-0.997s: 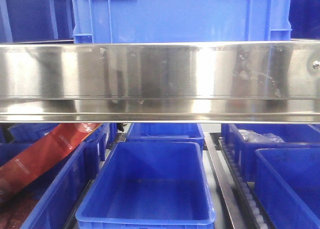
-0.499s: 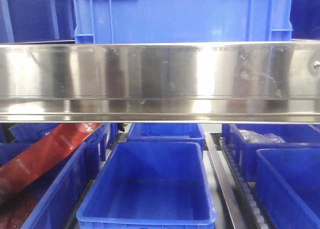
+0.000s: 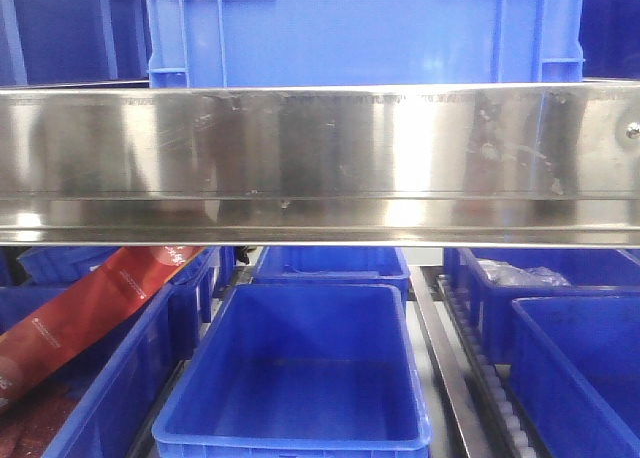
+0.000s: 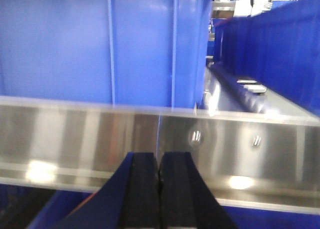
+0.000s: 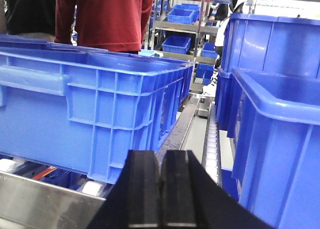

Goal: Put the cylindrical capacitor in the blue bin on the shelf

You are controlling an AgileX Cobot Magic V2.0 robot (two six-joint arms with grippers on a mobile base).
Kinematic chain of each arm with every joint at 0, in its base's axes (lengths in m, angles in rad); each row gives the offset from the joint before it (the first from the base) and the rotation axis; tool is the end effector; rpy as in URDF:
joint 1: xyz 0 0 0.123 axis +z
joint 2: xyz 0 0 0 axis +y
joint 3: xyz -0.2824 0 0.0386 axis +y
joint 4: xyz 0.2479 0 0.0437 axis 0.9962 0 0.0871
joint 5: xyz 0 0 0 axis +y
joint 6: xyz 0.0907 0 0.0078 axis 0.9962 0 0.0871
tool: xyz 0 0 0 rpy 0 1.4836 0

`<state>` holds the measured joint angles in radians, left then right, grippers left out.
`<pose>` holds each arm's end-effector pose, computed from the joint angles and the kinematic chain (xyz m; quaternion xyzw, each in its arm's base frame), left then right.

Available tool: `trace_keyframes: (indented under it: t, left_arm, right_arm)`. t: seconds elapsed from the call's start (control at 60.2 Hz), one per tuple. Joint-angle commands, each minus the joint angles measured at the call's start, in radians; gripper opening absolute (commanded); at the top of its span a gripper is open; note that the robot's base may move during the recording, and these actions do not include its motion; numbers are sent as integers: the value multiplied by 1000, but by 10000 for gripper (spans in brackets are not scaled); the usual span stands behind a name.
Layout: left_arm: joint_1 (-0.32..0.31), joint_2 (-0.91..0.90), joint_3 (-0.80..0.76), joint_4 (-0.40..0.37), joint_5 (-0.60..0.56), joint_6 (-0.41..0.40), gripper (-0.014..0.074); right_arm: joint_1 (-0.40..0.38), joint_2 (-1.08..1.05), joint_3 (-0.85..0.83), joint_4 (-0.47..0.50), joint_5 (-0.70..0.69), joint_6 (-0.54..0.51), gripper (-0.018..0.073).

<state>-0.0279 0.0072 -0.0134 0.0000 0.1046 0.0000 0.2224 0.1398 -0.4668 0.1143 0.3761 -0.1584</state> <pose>0.0565 -0.0016 0.2077 0.0099 0.7110 -0.0098 0.7031 0.0356 0.0120 0.3251 -0.1097 0.6840 0.0758 0.7172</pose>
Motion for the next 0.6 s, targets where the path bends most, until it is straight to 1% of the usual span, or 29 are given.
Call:
trace_keyframes:
  t: [0.0, 0.249, 0.582]
  left_arm:
    - [1, -7, 13, -10, -48, 0, -111]
    - [-39, -7, 13, -10, -46, 0, -111]
    - [-37, -7, 13, -10, -48, 0, -111]
  right_arm:
    - [-5, -4, 4, -2, -18, 3, -159]
    - [-5, -4, 4, -2, -18, 3, -159]
    - [-5, -4, 4, -2, -18, 3, -159]
